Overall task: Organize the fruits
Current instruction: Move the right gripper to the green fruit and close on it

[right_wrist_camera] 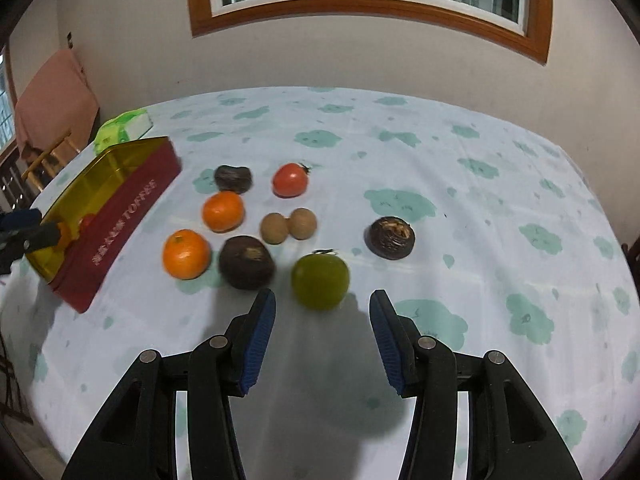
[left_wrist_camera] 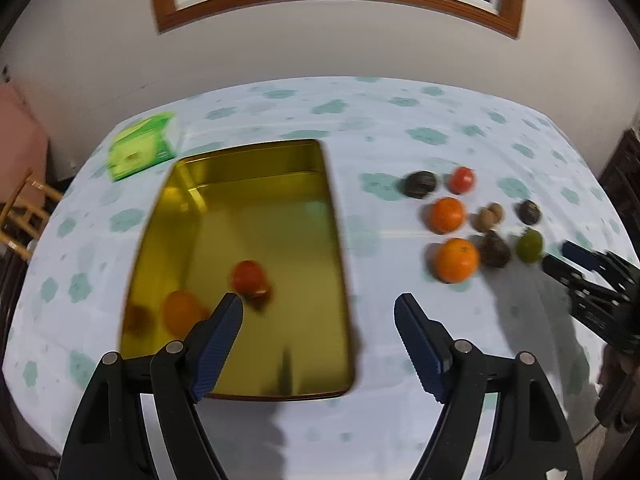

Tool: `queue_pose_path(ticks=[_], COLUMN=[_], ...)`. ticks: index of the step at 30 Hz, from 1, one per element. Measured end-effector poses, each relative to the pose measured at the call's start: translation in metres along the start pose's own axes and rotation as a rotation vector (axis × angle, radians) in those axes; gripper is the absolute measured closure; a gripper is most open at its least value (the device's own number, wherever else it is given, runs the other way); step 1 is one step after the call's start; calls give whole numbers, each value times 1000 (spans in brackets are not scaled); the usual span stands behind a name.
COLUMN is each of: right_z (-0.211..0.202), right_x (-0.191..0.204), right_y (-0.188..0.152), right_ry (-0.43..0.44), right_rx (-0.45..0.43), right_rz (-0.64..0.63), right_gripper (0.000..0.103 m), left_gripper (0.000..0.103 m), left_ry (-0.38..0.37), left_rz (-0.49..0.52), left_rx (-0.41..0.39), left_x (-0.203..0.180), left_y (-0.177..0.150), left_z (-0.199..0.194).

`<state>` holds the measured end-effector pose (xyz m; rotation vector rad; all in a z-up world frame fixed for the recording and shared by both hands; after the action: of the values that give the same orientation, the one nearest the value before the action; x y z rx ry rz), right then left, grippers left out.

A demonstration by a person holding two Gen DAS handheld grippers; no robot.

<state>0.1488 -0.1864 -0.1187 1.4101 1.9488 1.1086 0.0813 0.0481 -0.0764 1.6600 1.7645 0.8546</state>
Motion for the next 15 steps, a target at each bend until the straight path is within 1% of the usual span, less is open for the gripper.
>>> queue_pose_path(ticks=[5,12,13,15], right_z=[18,35,38,40], right_x=[-2,1,2,2], right_y=[-1,-3,-3,-4], right_ry=[11,21,18,18], right_rx=[4,14,15,16], right_rz=[9,-11,-14,-12], right_gripper=[53,53,54,60], left_gripper=[27,27,27,27], left_ry=[-40,-76,-79,-92], left_rz=[57,72,72,75], left_rx=[13,25,30,35], left_x=[-32,-57,-60,-67], left_y=[2,3,2,0], left_z=[13,30,33,38])
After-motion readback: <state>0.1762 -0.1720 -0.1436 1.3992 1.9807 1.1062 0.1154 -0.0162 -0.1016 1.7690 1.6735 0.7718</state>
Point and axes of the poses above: each gripper's, at about its wrist camera, not at the fingertips, and z roughly the way its jaws point, x to its left, y to its top, the point moved 9 cm from there along z, roughly the way its jaws point, and after that the axes turned 15 degrees about -x, right-handed, at the moved point
